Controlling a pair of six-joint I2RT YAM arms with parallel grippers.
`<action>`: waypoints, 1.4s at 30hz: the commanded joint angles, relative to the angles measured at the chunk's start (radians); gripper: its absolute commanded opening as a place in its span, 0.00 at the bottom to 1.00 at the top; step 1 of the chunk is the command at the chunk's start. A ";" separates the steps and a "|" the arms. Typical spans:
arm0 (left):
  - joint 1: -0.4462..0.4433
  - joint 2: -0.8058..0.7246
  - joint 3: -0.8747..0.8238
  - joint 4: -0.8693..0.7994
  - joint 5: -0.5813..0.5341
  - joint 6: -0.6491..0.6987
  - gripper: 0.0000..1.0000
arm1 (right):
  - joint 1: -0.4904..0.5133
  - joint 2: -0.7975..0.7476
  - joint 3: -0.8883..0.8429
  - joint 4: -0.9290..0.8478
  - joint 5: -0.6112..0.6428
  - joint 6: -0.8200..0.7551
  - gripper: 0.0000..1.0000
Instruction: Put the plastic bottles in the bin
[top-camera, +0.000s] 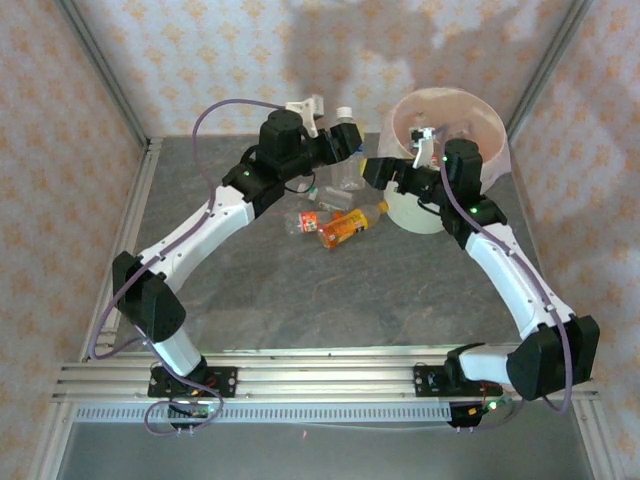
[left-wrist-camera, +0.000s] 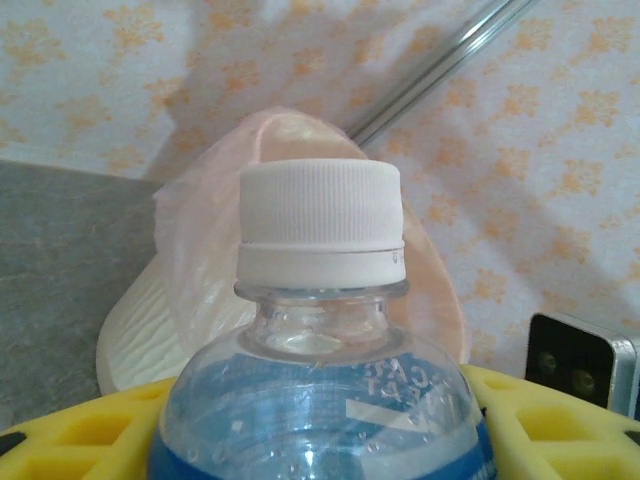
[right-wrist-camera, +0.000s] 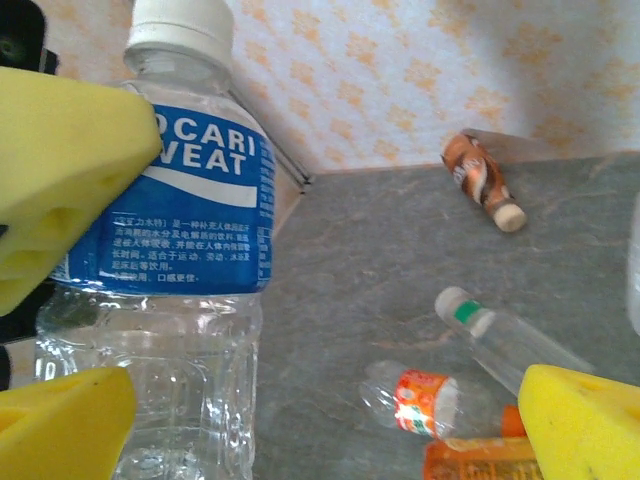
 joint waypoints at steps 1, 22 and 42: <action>-0.017 0.025 0.032 0.077 0.084 0.014 0.53 | 0.006 0.006 -0.010 0.140 -0.091 0.054 0.99; -0.023 0.122 0.090 0.107 0.118 -0.040 0.54 | 0.062 0.037 -0.006 0.184 -0.270 0.035 0.99; -0.022 0.119 0.085 0.071 0.118 -0.034 0.59 | 0.103 0.097 0.060 0.092 -0.093 0.008 0.43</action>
